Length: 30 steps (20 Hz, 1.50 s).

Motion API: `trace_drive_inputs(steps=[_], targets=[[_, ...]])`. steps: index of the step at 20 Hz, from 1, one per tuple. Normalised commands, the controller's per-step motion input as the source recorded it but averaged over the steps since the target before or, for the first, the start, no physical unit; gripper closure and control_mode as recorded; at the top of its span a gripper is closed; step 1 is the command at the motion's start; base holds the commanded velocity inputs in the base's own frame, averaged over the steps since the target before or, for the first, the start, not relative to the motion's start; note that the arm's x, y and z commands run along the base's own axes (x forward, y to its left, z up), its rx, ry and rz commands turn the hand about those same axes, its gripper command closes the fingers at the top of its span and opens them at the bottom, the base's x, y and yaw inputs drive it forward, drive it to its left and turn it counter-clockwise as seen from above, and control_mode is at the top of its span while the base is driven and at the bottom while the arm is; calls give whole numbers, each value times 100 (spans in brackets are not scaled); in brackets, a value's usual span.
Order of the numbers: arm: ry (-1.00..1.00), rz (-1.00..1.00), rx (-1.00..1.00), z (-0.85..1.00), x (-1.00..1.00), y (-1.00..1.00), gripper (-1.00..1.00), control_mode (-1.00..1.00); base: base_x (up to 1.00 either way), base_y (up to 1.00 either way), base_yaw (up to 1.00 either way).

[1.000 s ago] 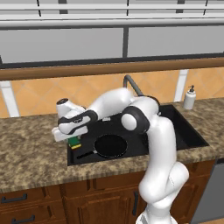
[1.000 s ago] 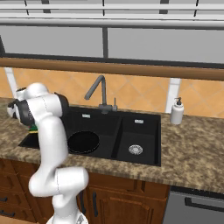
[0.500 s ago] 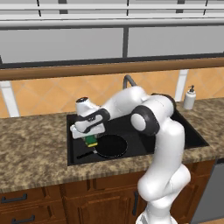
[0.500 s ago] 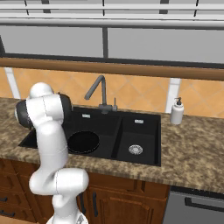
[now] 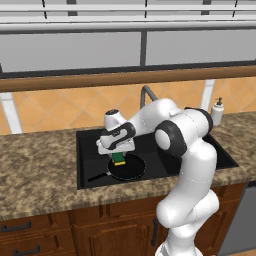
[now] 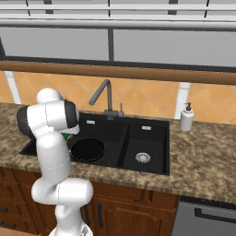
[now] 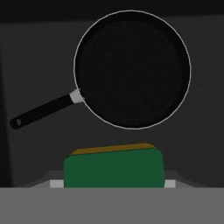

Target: Pick the pan and sponge and place them into the sink. Then turn on the water.

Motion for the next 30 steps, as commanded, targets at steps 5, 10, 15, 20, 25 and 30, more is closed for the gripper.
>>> trace_drive_inputs(steps=[5,10,15,20,25,30], targets=[[0,-2,0,-24,24,-19,100,-100,0,0,0],[0,0,0,-35,36,-4,100,-100,0,0,0],[0,0,0,-34,36,-11,100,-100,0,0,0],[0,0,0,-31,35,-9,100,-100,0,0,0],[0,0,0,-37,35,-3,100,-100,0,0,0],[0,0,0,-40,22,0,100,-100,0,0,0]])
